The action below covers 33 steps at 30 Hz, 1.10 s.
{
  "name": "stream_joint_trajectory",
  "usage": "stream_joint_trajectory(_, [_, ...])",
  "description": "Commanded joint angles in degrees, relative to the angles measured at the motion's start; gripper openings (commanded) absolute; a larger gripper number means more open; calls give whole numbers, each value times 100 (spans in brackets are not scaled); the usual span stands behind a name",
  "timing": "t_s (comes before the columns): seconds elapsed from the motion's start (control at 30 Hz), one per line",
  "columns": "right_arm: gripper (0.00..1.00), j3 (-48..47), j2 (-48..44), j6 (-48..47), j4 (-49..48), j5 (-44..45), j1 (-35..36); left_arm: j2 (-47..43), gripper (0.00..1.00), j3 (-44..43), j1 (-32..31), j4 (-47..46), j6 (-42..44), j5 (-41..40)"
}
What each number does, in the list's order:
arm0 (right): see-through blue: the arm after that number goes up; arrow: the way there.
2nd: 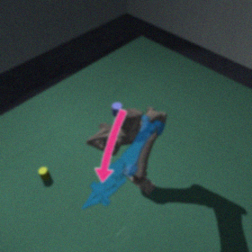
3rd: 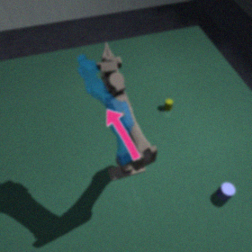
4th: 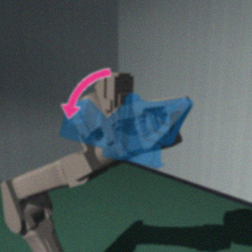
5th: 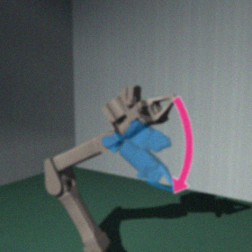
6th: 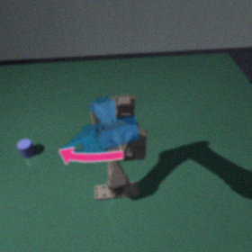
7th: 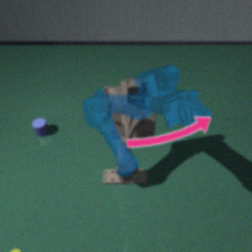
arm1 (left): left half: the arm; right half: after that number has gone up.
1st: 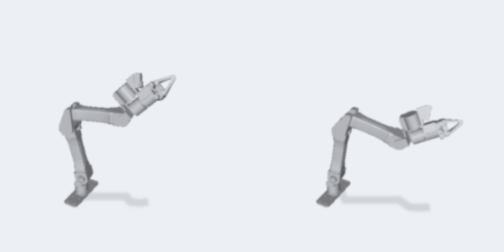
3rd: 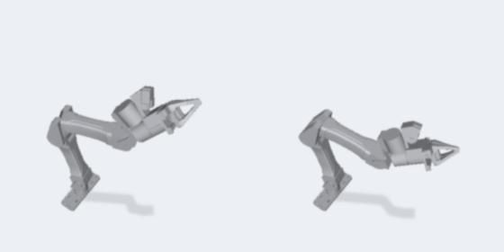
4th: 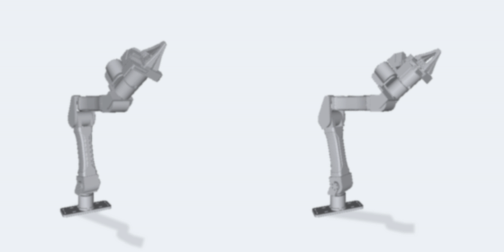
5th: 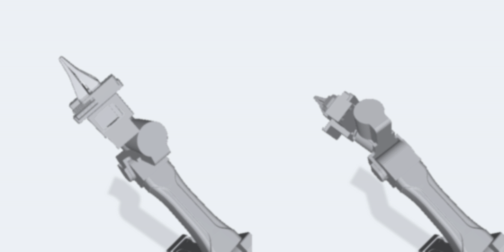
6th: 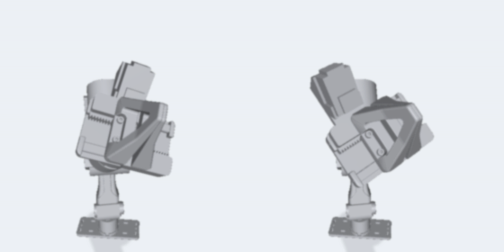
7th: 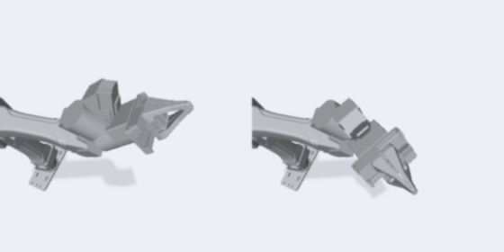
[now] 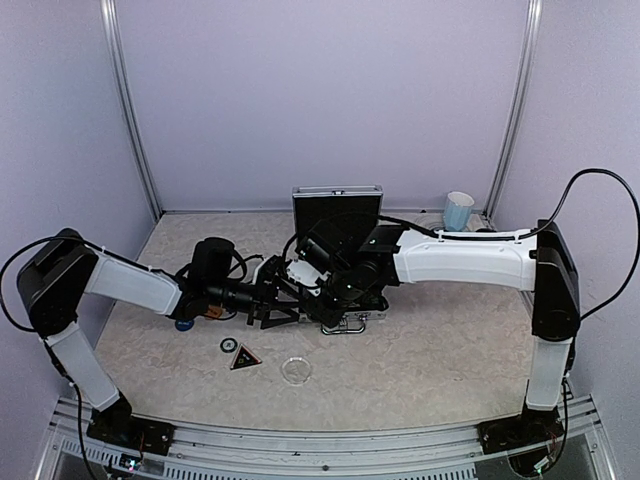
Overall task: Pack up texas hold em set
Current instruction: Pick up the poker chip from the center of the board, then pass from the right arm to the left
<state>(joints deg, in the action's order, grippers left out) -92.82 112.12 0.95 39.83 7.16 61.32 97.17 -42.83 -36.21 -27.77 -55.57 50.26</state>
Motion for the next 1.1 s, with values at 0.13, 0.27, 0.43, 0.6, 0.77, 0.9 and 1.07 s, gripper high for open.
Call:
stream_joint_trajectory(0.13, [44, 35, -300, -38, -201, -33, 135, -71, 67, 276, 84, -714, -352, 13])
stream_joint_trajectory(0.27, [44, 20, -300, -34, -219, -62, 135, -110, 67, 310, 126, -704, -340, -7])
stream_joint_trajectory(0.43, [44, 41, -297, -41, -210, -99, 135, -82, 67, 400, 194, -915, -490, 23])
stream_joint_trajectory(0.6, [44, 64, -329, -34, -236, -231, 142, -81, 67, 387, 219, -904, -481, -7])
stream_joint_trajectory(0.77, [44, 104, -401, -113, -320, -375, 165, 60, 66, 353, 205, -986, -568, 25])
stream_joint_trajectory(0.9, [44, 88, -386, -226, -317, -361, 179, 92, 64, 272, 180, -880, -508, 28])
stream_joint_trajectory(1.07, [44, 41, -349, -249, -315, -414, 187, 117, 60, 249, 175, -823, -481, 41])
